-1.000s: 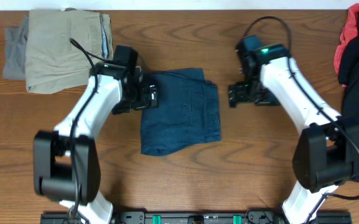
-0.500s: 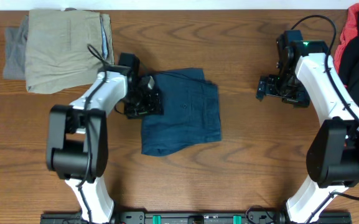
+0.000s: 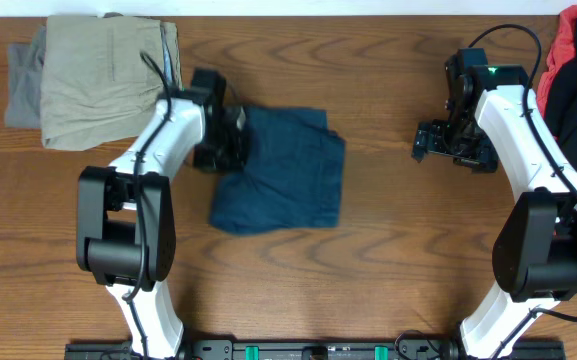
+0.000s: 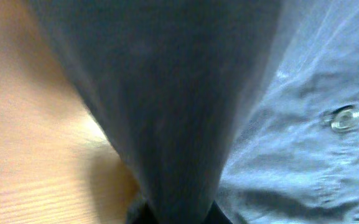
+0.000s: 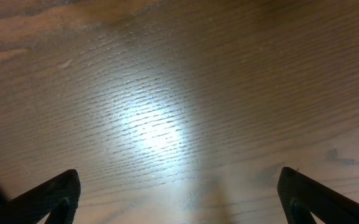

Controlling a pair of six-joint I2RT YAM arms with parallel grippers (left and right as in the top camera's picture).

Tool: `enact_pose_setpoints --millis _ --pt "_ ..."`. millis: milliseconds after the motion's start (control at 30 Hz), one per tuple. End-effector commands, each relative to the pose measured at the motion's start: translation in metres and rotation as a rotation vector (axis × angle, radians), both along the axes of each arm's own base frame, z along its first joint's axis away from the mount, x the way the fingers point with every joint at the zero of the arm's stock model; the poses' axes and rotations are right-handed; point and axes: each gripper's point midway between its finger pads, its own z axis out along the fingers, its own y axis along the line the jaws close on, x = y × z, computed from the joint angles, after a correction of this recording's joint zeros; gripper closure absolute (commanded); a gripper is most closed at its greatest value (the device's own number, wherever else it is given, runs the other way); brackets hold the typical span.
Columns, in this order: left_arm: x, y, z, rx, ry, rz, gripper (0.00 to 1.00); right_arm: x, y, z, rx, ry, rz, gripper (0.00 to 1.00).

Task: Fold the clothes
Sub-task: 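Carry the folded shorts with the left gripper onto the khaki stack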

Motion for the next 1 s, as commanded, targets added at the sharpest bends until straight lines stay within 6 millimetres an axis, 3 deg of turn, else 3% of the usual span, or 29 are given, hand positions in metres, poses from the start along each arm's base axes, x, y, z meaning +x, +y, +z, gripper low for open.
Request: enact_pose_setpoints --millis 0,167,300,600,967 --pt "0.054 0.030 0.048 0.168 -0.211 -0.049 0.94 0.001 0.000 0.001 0.000 -0.005 -0.018 0.01" --pt "0.098 0.064 0.102 0.289 -0.387 -0.002 0.94 0.001 0.000 0.001 0.000 -0.005 -0.018 0.01" --pt "0.125 0.097 0.134 0.341 -0.500 0.068 0.94 0.001 0.000 0.001 0.000 -0.005 -0.018 0.01" --pt "0.160 0.166 0.162 0.398 -0.667 0.153 0.94 0.001 0.000 0.001 0.000 -0.005 -0.018 0.01" --pt "0.185 0.200 0.189 0.446 -0.821 0.201 0.94 0.001 0.000 0.001 0.000 -0.005 -0.018 0.01"
